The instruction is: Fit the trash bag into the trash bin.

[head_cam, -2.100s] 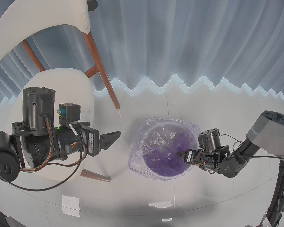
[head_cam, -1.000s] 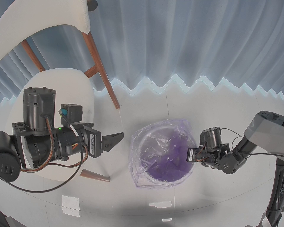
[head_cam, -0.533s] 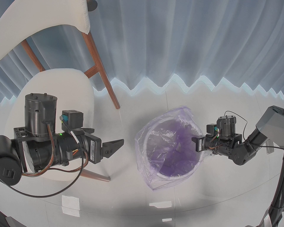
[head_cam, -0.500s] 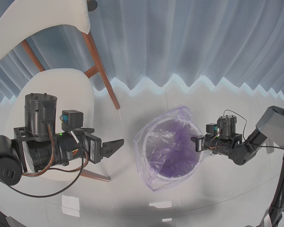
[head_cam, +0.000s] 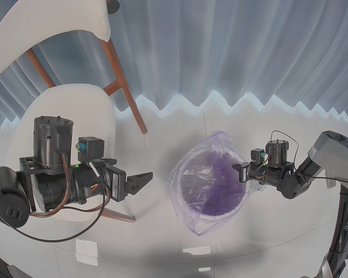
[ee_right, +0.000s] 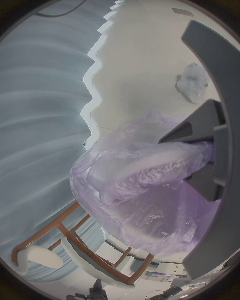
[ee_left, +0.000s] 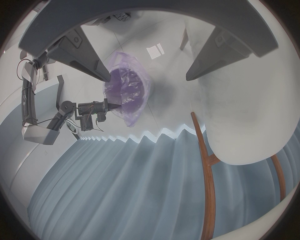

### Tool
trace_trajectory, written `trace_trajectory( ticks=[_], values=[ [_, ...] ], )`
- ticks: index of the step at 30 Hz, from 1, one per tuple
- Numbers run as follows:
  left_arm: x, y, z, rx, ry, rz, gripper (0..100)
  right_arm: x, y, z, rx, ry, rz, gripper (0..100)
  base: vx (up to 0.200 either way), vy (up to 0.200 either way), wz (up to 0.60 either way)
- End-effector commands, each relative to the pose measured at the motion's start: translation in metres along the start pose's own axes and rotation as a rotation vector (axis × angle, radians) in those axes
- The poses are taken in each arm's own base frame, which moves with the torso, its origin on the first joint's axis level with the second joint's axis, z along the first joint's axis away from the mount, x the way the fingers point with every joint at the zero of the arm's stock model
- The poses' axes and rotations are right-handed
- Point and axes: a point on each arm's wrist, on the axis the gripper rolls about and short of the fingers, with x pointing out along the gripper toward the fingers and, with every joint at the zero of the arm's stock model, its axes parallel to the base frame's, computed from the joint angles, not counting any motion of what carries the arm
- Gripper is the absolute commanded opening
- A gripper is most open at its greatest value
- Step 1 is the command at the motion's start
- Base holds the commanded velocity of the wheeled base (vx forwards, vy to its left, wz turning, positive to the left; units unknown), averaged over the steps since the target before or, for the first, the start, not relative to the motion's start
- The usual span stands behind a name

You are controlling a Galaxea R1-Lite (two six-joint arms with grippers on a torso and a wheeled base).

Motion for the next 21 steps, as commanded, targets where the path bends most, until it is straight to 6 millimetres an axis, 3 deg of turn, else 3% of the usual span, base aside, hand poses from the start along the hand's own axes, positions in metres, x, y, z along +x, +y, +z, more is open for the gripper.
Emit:
trace_trajectory(
  ticks=[1,8,9,15,21],
  values=[
    [0.001,0.0,-0.001,0.0,0.006,0.0,100,0.012,-0.003,-0.005,-0.001,0.005,0.002,0,0.0,0.0,0.0],
    [0.002,0.0,-0.001,0.0,0.006,-0.001,100,0.021,-0.007,-0.008,0.004,0.006,-0.004,0,0.0,0.0,0.0],
    [0.002,0.0,-0.001,0.0,0.007,-0.001,100,0.021,-0.01,-0.009,0.005,0.008,-0.009,100,0.0,0.0,0.0],
    [0.0,0.0,0.0,0.0,0.003,-0.003,100,0.024,-0.013,-0.009,0.005,-0.039,-0.017,100,0.0,0.0,0.0],
    [0.0,-0.001,0.0,-0.008,0.008,-0.034,100,0.011,-0.016,0.008,0.014,-0.091,-0.01,100,0.0,0.0,0.0]
  ],
)
